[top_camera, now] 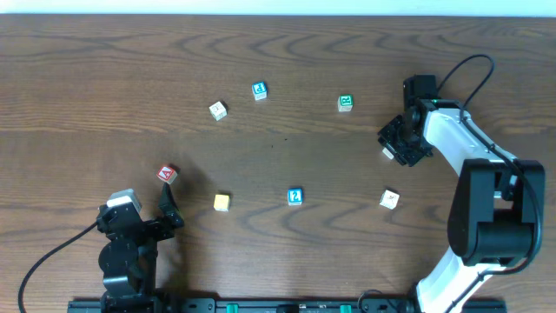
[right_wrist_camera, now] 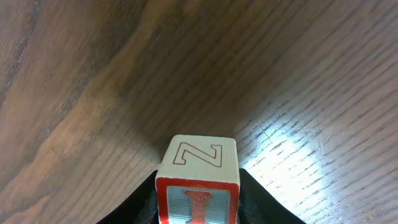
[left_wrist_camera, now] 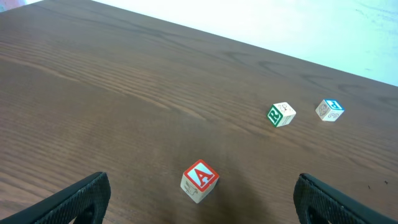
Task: Spell out Ai2
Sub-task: 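Reach the right gripper to the red 'I' block and grasp it, then carry the red 'I' block to table center and set it down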
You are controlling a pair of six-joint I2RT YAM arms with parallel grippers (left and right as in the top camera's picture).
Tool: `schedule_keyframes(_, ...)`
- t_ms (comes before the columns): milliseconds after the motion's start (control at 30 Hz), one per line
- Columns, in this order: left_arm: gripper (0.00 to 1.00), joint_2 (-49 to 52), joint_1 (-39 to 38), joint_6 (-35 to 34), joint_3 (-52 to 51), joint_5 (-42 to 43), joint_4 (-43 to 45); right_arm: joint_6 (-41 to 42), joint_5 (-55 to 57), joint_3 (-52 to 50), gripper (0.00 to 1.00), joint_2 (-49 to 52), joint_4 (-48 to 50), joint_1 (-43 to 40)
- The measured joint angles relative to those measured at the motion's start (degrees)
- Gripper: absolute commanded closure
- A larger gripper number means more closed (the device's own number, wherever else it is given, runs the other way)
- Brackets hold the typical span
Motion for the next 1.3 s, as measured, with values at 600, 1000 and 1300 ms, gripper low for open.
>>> schedule_keyframes(600, 0.05, 0.00, 0.00, 0.00, 0.00, 0.00, 0.00, -19.43, 1.01, 26.34, 0.76, 0.57, -7.45, 14.21)
schedule_keyframes(1000, 0.05, 0.00, 0.00, 0.00, 0.00, 0.00, 0.00, -23.58, 0.52, 45.46, 0.76, 22.77, -20.98, 30.36)
schedule_keyframes(1300, 0.05, 0.00, 0.00, 0.00, 0.00, 0.00, 0.00, -24.02, 2.67, 46.25, 0.75, 23.37, -24.26, 31.78)
